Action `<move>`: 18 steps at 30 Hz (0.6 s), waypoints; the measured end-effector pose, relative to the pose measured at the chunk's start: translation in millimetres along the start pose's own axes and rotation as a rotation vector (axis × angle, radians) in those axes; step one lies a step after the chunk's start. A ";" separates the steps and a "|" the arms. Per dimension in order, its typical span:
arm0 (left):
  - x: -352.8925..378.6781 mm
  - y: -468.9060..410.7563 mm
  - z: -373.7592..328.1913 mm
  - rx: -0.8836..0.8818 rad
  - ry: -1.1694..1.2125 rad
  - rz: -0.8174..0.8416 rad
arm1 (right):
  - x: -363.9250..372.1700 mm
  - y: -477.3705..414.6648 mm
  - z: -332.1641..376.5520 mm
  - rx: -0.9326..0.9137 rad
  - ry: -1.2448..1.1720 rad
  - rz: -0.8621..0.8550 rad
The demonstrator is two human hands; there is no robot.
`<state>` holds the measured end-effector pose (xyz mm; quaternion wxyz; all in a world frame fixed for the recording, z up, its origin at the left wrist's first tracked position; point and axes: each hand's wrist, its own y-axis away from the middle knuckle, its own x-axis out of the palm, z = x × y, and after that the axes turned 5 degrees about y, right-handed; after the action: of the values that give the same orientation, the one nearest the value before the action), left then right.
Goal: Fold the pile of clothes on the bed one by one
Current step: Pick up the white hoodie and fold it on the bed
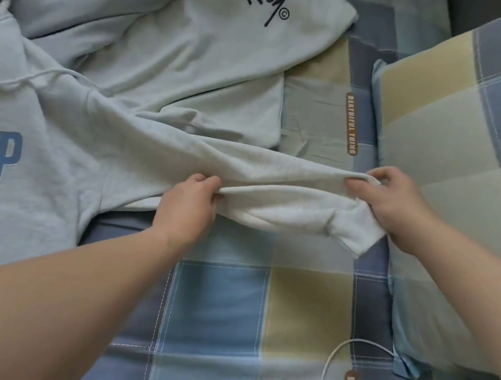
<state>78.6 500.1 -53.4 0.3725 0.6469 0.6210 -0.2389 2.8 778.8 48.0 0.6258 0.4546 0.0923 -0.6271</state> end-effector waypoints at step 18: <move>10.0 -12.4 18.9 0.070 -0.194 0.281 | 28.6 -36.1 -5.8 0.006 0.415 -0.437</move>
<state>70.4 491.0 -74.9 0.4376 0.7140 0.4769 -0.2672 -20.3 769.9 8.7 0.4422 0.5442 0.3122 -0.6409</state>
